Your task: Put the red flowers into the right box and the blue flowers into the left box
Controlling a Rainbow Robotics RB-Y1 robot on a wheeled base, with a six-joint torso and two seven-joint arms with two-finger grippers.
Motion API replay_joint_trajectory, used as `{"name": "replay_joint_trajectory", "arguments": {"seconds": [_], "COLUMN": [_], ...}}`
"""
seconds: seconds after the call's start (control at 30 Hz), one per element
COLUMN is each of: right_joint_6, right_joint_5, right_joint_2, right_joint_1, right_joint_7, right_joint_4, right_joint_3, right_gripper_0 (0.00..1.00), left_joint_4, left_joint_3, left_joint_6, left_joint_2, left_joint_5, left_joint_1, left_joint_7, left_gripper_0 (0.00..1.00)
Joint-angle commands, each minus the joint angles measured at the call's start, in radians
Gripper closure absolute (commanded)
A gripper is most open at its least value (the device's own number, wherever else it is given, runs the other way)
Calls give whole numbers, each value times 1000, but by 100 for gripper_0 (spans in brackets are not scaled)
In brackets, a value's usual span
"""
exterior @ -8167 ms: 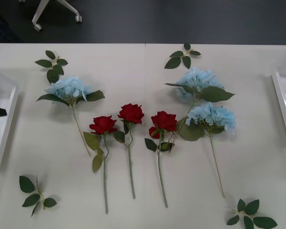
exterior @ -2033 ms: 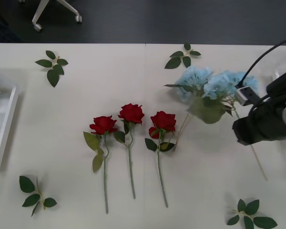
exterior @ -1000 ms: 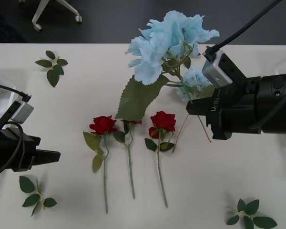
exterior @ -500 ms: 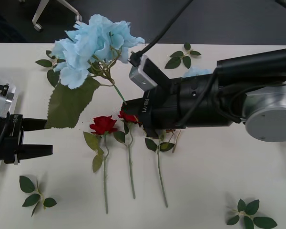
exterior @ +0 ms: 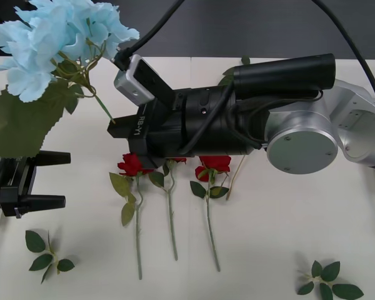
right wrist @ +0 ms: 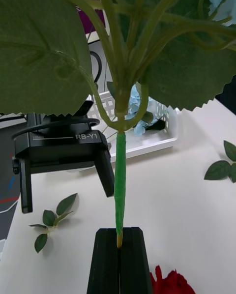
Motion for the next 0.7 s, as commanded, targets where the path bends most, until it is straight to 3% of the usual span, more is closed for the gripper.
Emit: {"name": "replay_joint_trajectory", "arguments": {"seconds": [0.03, 0.47, 0.7], "right_joint_6": [-11, -13, -14], "right_joint_5": [0, 10, 8], "right_joint_2": [48, 197, 198], "right_joint_1": [-80, -156, -158], "right_joint_7": [51, 69, 69], "right_joint_4": [32, 188, 190], "right_joint_3": [29, 80, 82], "right_gripper_0": [100, 100, 100], "left_joint_4": [-4, -4, -4], "left_joint_3": [16, -19, -53], "left_joint_6": [4, -32, -74], "left_joint_2": [-34, -126, -130], "left_joint_5": [12, -28, -34], "left_joint_1": [-25, -49, -57], "left_joint_7": [-15, -15, -15], "left_gripper_0": [0, 0, 0]}}
